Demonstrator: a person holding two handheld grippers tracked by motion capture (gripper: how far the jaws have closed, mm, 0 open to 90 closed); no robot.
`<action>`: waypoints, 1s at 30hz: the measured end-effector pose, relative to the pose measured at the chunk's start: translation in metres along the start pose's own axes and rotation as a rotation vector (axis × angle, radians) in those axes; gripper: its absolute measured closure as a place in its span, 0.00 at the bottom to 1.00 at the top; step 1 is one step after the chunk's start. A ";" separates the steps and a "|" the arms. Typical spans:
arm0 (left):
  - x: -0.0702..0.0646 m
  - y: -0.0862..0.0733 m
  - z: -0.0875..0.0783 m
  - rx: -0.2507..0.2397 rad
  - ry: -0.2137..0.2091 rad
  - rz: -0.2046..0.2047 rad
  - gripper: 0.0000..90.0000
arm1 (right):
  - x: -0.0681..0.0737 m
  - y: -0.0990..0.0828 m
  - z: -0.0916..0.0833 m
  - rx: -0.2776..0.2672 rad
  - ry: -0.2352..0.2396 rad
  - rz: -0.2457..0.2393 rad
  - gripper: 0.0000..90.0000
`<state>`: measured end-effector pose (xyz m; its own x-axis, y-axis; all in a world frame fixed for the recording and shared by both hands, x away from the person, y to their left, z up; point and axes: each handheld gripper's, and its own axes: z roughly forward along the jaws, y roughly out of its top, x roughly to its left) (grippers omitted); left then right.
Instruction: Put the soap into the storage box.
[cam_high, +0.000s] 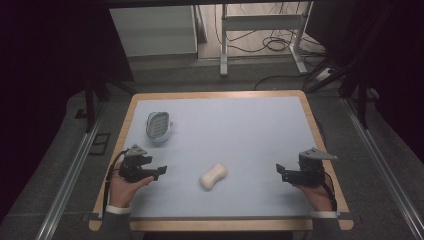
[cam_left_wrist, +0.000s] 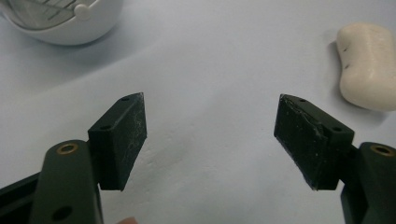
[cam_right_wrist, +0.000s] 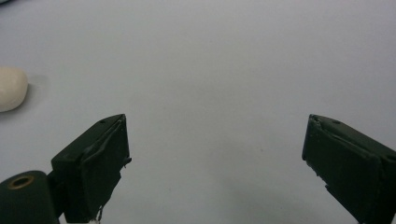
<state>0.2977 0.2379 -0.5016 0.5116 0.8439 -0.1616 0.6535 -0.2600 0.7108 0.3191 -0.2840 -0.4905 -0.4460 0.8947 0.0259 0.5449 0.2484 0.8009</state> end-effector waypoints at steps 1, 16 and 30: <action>0.000 0.000 0.000 0.000 0.000 0.000 0.29 | 0.000 0.000 0.000 0.003 0.000 0.001 0.08; -0.019 0.024 -0.007 0.011 -0.052 0.043 0.28 | -0.010 -0.003 -0.007 -0.005 -0.010 0.014 0.09; -0.031 0.042 -0.013 0.020 -0.056 0.075 0.27 | -0.010 -0.004 -0.007 0.005 -0.028 0.007 0.09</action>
<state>0.3023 0.2066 -0.4580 0.5893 0.7944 -0.1471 0.6231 -0.3310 0.7086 0.3166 -0.2966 -0.4902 -0.4218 0.9066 0.0148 0.5513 0.2435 0.7979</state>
